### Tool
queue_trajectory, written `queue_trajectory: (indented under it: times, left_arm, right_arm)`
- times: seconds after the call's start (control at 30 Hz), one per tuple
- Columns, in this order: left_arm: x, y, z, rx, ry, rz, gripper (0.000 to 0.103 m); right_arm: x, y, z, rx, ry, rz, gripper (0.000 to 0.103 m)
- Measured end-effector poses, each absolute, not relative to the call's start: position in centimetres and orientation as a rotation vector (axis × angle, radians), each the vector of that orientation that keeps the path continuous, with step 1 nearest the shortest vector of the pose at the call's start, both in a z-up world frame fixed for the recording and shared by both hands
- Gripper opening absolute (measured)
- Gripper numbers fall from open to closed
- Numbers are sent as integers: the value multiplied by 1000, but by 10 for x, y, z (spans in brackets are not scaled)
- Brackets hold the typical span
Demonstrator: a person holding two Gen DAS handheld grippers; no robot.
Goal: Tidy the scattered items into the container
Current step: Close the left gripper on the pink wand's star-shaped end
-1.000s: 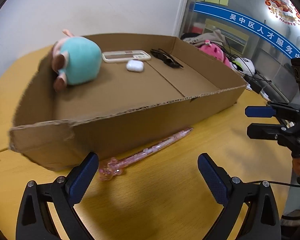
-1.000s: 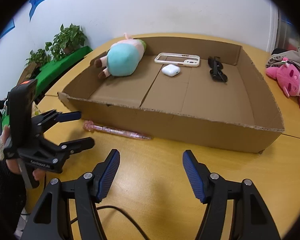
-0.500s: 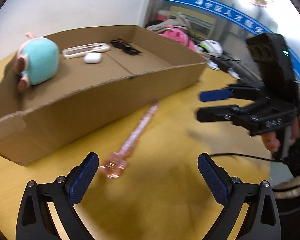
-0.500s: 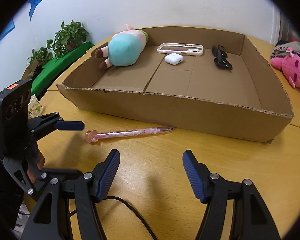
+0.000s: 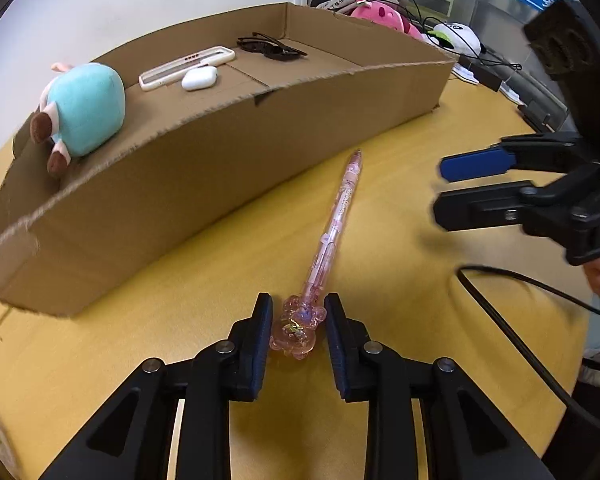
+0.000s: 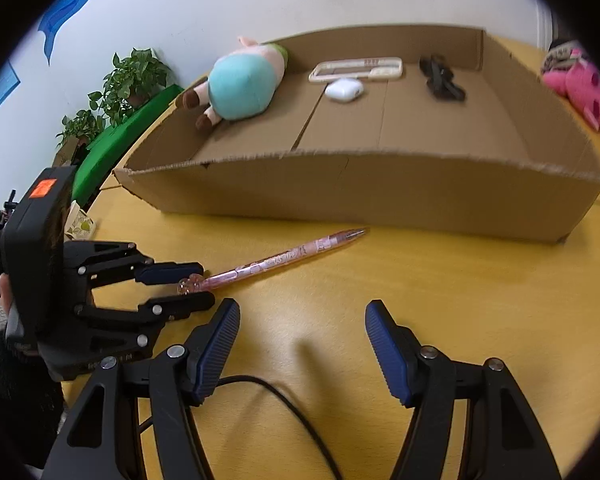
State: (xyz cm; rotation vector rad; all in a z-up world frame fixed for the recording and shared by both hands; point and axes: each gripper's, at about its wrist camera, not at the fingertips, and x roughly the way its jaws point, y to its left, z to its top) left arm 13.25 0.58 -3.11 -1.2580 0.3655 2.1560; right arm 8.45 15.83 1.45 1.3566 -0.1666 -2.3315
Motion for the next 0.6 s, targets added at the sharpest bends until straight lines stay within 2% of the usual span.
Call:
queue_trajectory:
  times: [0.17, 0.33, 0.6]
  left_arm:
    - [147, -2, -21, -1257, 238, 2156, 27]
    - [162, -4, -16, -1257, 210, 2173, 26]
    - [169, -12, -9, -1233, 74, 2188, 22]
  right_arm:
    - [76, 152, 0, 1397, -374, -2172, 65]
    - [67, 143, -21, 1430, -642, -2006, 65]
    - [58, 137, -24, 1429, -728, -1959, 60]
